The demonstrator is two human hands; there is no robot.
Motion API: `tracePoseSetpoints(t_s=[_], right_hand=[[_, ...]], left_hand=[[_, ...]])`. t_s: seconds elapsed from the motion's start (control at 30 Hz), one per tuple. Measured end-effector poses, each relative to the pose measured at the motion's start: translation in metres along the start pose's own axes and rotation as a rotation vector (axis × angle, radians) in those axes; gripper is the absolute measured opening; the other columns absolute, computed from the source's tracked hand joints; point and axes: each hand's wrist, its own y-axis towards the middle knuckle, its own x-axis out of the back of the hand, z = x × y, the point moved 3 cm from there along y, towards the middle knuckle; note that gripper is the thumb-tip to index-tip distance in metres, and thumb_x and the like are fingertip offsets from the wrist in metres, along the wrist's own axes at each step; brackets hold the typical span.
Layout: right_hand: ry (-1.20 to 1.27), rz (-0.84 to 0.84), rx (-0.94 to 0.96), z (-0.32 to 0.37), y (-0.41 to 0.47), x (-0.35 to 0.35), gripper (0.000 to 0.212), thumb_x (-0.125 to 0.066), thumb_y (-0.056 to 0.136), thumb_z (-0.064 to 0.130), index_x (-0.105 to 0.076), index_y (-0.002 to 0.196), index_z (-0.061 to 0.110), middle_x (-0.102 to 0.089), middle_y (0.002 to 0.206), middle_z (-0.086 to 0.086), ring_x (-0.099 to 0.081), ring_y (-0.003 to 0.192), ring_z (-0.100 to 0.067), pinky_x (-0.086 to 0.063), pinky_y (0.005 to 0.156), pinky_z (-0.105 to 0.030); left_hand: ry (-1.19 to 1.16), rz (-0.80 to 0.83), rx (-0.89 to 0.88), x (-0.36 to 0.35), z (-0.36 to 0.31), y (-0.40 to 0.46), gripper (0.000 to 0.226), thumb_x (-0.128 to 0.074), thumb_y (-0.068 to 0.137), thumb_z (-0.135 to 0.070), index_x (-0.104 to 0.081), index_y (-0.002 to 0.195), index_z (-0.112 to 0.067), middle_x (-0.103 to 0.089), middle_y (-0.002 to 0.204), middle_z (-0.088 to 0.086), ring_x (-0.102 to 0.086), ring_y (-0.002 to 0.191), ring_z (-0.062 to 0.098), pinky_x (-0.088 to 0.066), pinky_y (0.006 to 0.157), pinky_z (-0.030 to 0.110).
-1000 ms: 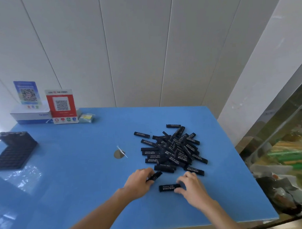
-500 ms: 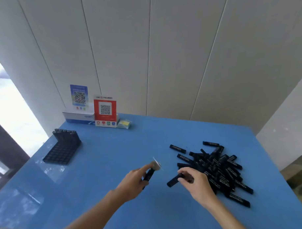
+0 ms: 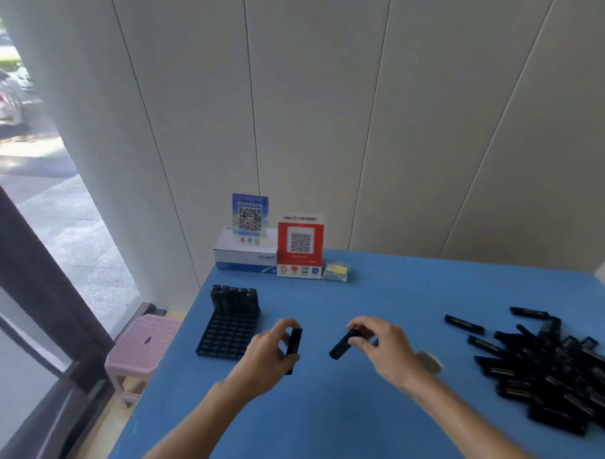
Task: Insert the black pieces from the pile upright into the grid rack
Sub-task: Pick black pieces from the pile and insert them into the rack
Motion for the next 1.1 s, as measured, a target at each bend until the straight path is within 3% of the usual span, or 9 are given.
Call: tracePoseSetpoints(t_s=[0.07, 0.23, 0.53, 0.77, 0.9, 1.1], right_hand=[[0.003, -0.009, 0.019, 0.020, 0.012, -0.022, 0.018, -0.067, 0.085, 0.015, -0.064, 0.102, 0.022, -0.063, 0.092, 0.011, -0.056, 0.085, 0.003, -0.039, 0.069, -0.006], [-0.003, -0.053, 0.053, 0.061, 0.035, -0.065, 0.018, -0.069, 0.083, 0.016, -0.065, 0.100, 0.018, -0.063, 0.088, 0.012, -0.059, 0.082, 0.000, -0.043, 0.071, -0.008], [-0.037, -0.060, 0.160, 0.101, 0.078, -0.111, 0.013, -0.070, 0.082, 0.020, -0.066, 0.094, 0.018, -0.061, 0.087, 0.011, -0.057, 0.084, -0.009, -0.049, 0.076, -0.023], [-0.097, -0.045, 0.173, 0.109, 0.113, -0.132, 0.014, -0.069, 0.083, 0.021, -0.065, 0.097, 0.020, -0.064, 0.091, 0.010, -0.053, 0.087, -0.009, -0.045, 0.078, -0.024], [-0.178, -0.026, 0.198, 0.110, 0.128, -0.139, 0.015, -0.066, 0.085, 0.021, -0.064, 0.100, 0.020, -0.063, 0.095, 0.011, -0.050, 0.092, -0.009, -0.043, 0.080, -0.023], [-0.205, 0.008, 0.201, 0.110, 0.148, -0.151, 0.015, -0.065, 0.086, 0.019, -0.065, 0.101, 0.019, -0.064, 0.097, 0.008, -0.050, 0.095, -0.013, -0.044, 0.084, -0.027]], left_hand=[[-0.004, -0.038, 0.011, 0.022, 0.021, -0.003, 0.039, -0.065, 0.086, -0.017, -0.044, 0.116, -0.030, -0.058, 0.094, -0.008, -0.063, 0.062, 0.004, -0.055, 0.061, 0.027], [0.032, -0.090, 0.008, 0.064, 0.064, -0.007, 0.046, -0.066, 0.086, -0.017, -0.045, 0.125, -0.029, -0.058, 0.093, -0.004, -0.058, 0.066, 0.006, -0.048, 0.062, 0.014], [0.044, -0.236, -0.027, 0.105, 0.094, 0.013, 0.042, -0.070, 0.082, -0.013, -0.051, 0.119, -0.019, -0.060, 0.096, -0.005, -0.059, 0.076, 0.005, -0.045, 0.062, 0.007], [0.074, -0.259, -0.072, 0.120, 0.105, 0.037, 0.030, -0.069, 0.082, -0.016, -0.058, 0.110, -0.019, -0.064, 0.095, 0.000, -0.061, 0.083, 0.013, -0.052, 0.077, 0.026], [0.146, -0.291, -0.114, 0.126, 0.109, 0.049, 0.029, -0.069, 0.082, -0.018, -0.059, 0.110, -0.018, -0.061, 0.098, -0.001, -0.055, 0.093, 0.014, -0.047, 0.081, 0.030], [0.164, -0.283, -0.182, 0.128, 0.120, 0.067, 0.022, -0.070, 0.081, -0.019, -0.060, 0.101, -0.018, -0.063, 0.090, -0.006, -0.052, 0.091, 0.015, -0.045, 0.077, 0.030]])
